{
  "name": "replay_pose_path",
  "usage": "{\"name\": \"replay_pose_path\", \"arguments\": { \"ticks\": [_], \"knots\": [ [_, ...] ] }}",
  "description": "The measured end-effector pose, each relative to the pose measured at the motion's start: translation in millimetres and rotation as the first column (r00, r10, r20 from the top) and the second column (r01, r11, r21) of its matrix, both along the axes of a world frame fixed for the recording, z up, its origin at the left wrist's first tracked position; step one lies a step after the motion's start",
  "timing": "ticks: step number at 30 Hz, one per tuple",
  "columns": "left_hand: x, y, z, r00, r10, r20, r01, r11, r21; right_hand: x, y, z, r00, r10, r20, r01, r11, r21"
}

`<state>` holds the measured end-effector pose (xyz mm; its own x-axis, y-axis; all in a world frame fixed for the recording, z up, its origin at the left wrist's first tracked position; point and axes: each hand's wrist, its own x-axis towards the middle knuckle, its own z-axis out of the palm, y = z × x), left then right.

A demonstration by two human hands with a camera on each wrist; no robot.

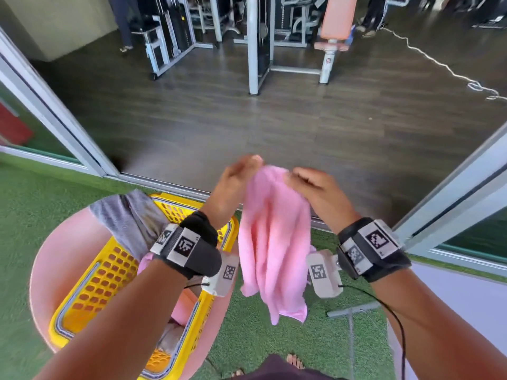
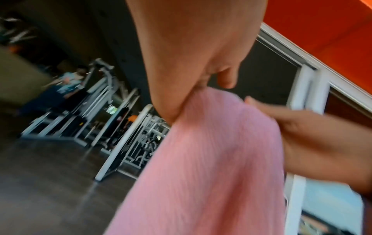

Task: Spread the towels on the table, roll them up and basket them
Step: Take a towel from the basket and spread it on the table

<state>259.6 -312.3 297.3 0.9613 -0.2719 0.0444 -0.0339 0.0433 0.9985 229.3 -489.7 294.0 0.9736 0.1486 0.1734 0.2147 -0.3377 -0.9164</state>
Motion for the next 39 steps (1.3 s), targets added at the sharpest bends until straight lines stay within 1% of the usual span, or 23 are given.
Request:
{"name": "replay_pose_path", "arguments": {
  "ticks": [2, 3, 4, 6, 9, 10, 11, 13, 15, 17, 19, 21, 23, 25, 26, 27, 29, 31, 33, 34, 36, 37, 39],
  "knots": [
    [-11, -8, -6, 0.986, -0.153, -0.060, 0.153, 0.988, 0.001, 8, 1, 18, 0.998, -0.004, 0.069, 0.006, 1.000, -0.023],
    [-13, -9, -3, 0.984, -0.169, -0.052, 0.168, 0.986, -0.020, 10, 3, 24, 0.997, 0.006, 0.080, -0.005, 1.000, -0.016],
    [-11, -8, 4, 0.988, -0.149, -0.025, 0.148, 0.987, -0.061, 11, 6, 25, 0.998, 0.014, 0.066, -0.014, 1.000, -0.003],
    [1, 0, 21, 0.999, -0.032, 0.024, 0.035, 0.990, -0.139, 4, 11, 14, 0.999, 0.033, -0.019, -0.033, 0.999, 0.037],
    [12, 10, 31, 0.993, 0.110, 0.047, -0.103, 0.984, -0.143, -8, 12, -3, 0.995, 0.061, -0.083, -0.060, 0.998, 0.013],
    [11, 9, 30, 0.995, 0.086, 0.046, -0.081, 0.992, -0.096, -8, 11, -2, 0.996, 0.054, -0.065, -0.054, 0.999, -0.001],
    [7, 6, 26, 0.999, 0.001, 0.051, 0.000, 1.000, -0.021, -5, 9, 3, 0.999, 0.034, -0.036, -0.035, 0.999, -0.010],
    [-4, -1, 14, 0.970, -0.241, 0.039, 0.235, 0.966, 0.106, 3, 8, 21, 0.999, 0.003, 0.035, -0.003, 1.000, 0.004],
    [-6, -3, 9, 0.944, -0.328, 0.037, 0.323, 0.942, 0.095, 9, 8, 31, 0.998, -0.009, 0.068, 0.008, 1.000, 0.021],
    [-1, 2, 18, 0.969, -0.246, 0.035, 0.247, 0.969, -0.010, 7, 9, 22, 1.000, -0.009, 0.016, 0.008, 0.999, 0.031],
    [9, 9, 23, 0.995, -0.096, 0.022, 0.098, 0.990, -0.104, -3, 11, 5, 0.997, 0.026, -0.072, -0.022, 0.998, 0.056],
    [12, 12, 19, 0.999, -0.040, 0.023, 0.042, 0.991, -0.130, -11, 11, -3, 0.996, 0.040, -0.084, -0.035, 0.998, 0.051],
    [4, 7, 10, 0.991, -0.129, 0.034, 0.131, 0.991, -0.032, -8, 9, 7, 1.000, -0.012, -0.004, 0.013, 0.999, 0.044],
    [-8, -1, 2, 0.952, -0.305, 0.004, 0.304, 0.949, 0.088, 1, 9, 22, 0.996, -0.046, 0.079, 0.043, 0.998, 0.037],
    [-11, -3, 3, 0.941, -0.339, -0.010, 0.339, 0.937, 0.081, 5, 10, 25, 0.995, -0.042, 0.092, 0.039, 0.999, 0.035],
    [-10, -3, 6, 0.950, -0.313, -0.009, 0.313, 0.949, 0.023, 8, 13, 23, 0.996, -0.031, 0.087, 0.028, 0.999, 0.039],
    [0, 2, 15, 0.987, -0.159, -0.011, 0.156, 0.976, -0.149, 4, 18, 8, 1.000, 0.000, 0.022, -0.001, 0.999, 0.055],
    [10, 9, 19, 0.997, -0.060, -0.038, 0.049, 0.971, -0.233, -4, 22, -12, 0.999, 0.017, -0.044, -0.014, 0.997, 0.070],
    [9, 10, 16, 0.997, -0.068, -0.036, 0.061, 0.985, -0.161, -7, 20, -16, 0.999, -0.029, -0.021, 0.030, 0.996, 0.086],
    [3, 8, 15, 0.993, -0.120, -0.022, 0.118, 0.990, -0.072, -5, 18, -10, 0.997, -0.072, 0.009, 0.071, 0.994, 0.086],
    [-9, 2, 8, 0.960, -0.278, -0.019, 0.279, 0.958, 0.071, 2, 15, 10, 0.988, -0.135, 0.068, 0.128, 0.987, 0.100],
    [-11, 0, 6, 0.949, -0.314, -0.007, 0.313, 0.946, 0.084, 5, 15, 18, 0.987, -0.134, 0.088, 0.126, 0.987, 0.096],
    [-8, 1, 10, 0.969, -0.242, 0.042, 0.243, 0.970, -0.015, 5, 18, 18, 0.995, -0.086, 0.058, 0.081, 0.994, 0.078]
  ]
}}
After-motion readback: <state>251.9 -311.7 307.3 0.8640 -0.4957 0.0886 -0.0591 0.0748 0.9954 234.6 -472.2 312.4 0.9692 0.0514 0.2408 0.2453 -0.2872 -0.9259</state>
